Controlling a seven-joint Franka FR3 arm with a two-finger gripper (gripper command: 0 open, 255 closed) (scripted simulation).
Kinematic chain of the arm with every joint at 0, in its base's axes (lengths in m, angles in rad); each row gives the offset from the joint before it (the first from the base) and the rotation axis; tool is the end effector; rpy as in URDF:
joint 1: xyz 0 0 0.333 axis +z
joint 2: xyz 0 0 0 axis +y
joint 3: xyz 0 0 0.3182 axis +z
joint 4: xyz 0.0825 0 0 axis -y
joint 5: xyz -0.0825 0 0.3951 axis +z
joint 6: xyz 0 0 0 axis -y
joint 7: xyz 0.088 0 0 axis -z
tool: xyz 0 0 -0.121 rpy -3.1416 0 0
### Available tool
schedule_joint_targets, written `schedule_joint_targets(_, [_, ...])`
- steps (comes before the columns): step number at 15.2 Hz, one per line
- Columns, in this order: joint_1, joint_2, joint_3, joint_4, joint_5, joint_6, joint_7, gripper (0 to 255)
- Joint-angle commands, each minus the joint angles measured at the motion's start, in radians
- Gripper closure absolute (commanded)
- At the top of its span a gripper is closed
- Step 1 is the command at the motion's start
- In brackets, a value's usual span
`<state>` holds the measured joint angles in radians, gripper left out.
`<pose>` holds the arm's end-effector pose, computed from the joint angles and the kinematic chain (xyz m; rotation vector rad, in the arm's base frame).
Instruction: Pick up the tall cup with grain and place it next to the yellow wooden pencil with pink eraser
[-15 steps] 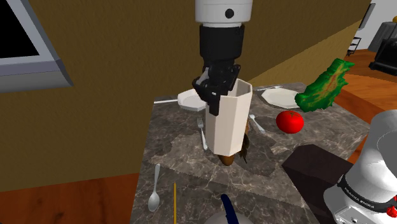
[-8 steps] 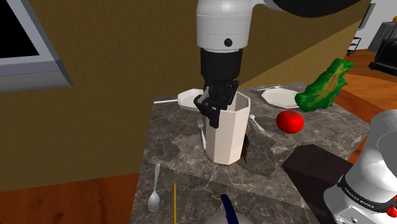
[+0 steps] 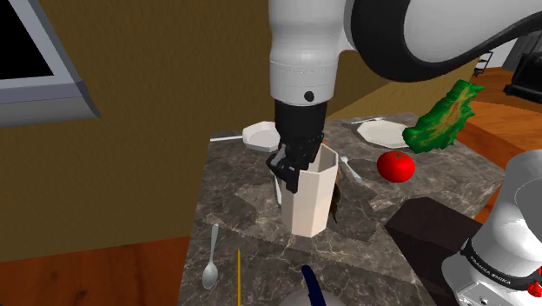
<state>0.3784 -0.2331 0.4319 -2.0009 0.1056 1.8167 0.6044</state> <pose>0.3329 0.3857 0.5367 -3.1064 -0.2689 -0.0288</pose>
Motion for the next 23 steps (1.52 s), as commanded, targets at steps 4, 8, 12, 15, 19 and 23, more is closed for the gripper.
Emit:
schedule_joint_targets(4, [0.003,0.004,0.006,-0.062,0.001,0.067,0.002,255])
schedule_joint_targets(8, [0.004,0.011,0.01,-0.109,0.001,0.121,0.003,255])
schedule_joint_targets(12, [0.005,0.022,0.015,-0.153,-0.001,0.175,0.005,255])
schedule_joint_targets(15, [0.006,0.033,0.019,-0.184,-0.004,0.216,0.007,255])
schedule_joint_targets(19, [0.006,0.051,0.025,-0.222,-0.009,0.271,0.012,255])
schedule_joint_targets(23, [0.006,0.073,0.03,-0.257,-0.016,0.326,0.018,255])
